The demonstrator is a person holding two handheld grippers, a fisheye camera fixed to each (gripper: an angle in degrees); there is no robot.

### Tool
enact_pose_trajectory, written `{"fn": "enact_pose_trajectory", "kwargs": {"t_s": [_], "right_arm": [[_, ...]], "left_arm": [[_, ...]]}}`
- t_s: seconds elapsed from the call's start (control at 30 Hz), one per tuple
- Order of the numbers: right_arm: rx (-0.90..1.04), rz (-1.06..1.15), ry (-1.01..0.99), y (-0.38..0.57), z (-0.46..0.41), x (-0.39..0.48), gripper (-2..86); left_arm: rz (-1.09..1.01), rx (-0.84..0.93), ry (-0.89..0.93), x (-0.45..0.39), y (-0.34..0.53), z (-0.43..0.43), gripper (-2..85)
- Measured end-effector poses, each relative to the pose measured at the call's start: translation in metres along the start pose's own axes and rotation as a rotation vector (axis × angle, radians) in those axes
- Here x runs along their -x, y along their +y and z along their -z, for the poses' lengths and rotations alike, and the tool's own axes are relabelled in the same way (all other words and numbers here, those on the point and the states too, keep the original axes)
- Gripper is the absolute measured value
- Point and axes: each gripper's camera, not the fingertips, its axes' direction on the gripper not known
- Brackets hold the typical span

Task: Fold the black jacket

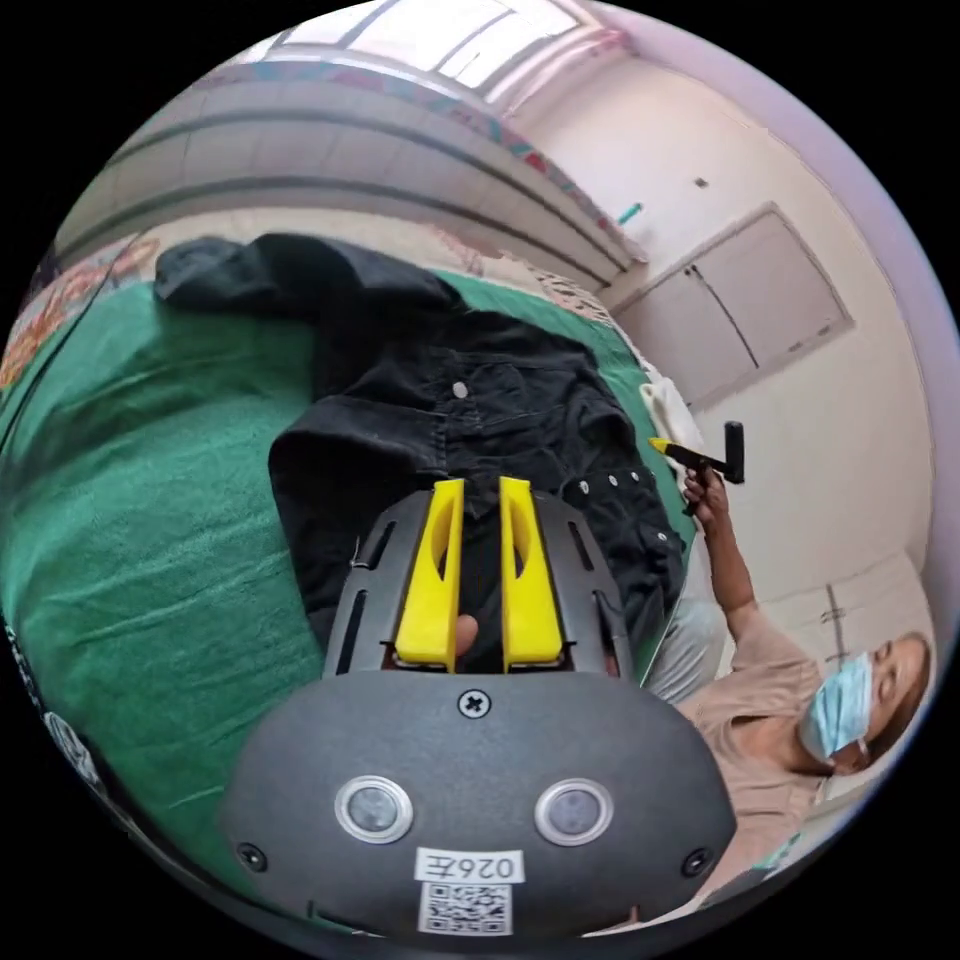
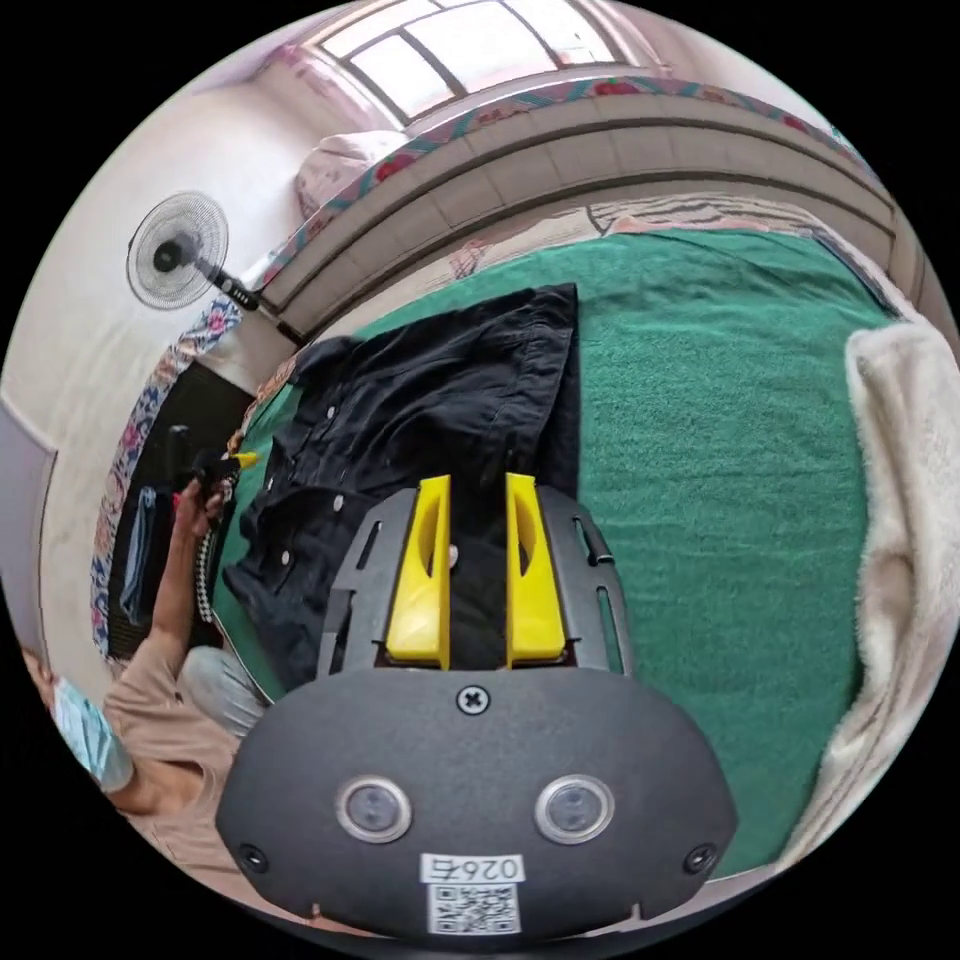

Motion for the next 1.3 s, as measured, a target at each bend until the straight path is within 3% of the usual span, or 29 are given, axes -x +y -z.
{"fn": "enact_pose_trajectory", "kwargs": {"t_s": [0.07, 0.17, 0.3, 0.43, 0.53, 0.6, 0.73, 0.83, 1.0, 1.17, 1.3], "right_arm": [[0.015, -0.054, -0.038, -0.015, -0.012, -0.005, 7.8], [0.028, -0.080, -0.093, -0.035, -0.022, -0.001, 7.9], [0.044, -0.059, -0.097, -0.056, -0.016, 0.022, 8.0], [0.049, -0.022, -0.083, -0.055, 0.002, 0.043, 8.6], [0.054, -0.013, -0.065, -0.053, 0.009, 0.051, 8.6], [0.043, -0.054, -0.109, -0.053, 0.009, 0.049, 8.7], [0.042, -0.086, -0.146, -0.057, 0.017, 0.050, 8.1], [0.041, -0.066, -0.207, -0.059, 0.027, 0.052, 1.9], [0.042, -0.068, -0.223, -0.068, 0.053, 0.055, -0.7], [0.019, -0.020, -0.260, -0.103, 0.092, 0.079, -1.1], [-0.079, 0.022, -0.350, -0.120, 0.131, 0.097, -1.1]], "left_arm": [[0.071, 0.053, 0.088, 0.022, -0.018, -0.028, 13.0], [0.084, 0.040, 0.111, 0.030, -0.026, -0.040, 13.8], [0.094, 0.050, 0.068, 0.030, -0.027, -0.034, 12.9], [0.070, 0.090, -0.139, 0.023, -0.005, -0.015, 12.7], [0.083, 0.129, -0.038, 0.030, -0.008, -0.025, 13.5], [0.086, 0.145, -0.063, 0.031, -0.017, -0.030, 13.7], [0.124, 0.173, -0.080, 0.038, -0.033, -0.036, 11.5], [0.114, 0.186, -0.129, 0.038, -0.035, -0.029, 3.8], [0.067, 0.142, -0.035, 0.043, -0.033, -0.004, 1.1], [0.052, -0.037, 0.275, 0.062, -0.037, 0.047, 0.1], [0.053, -0.090, 0.277, 0.073, -0.034, 0.066, 0.0]]}}
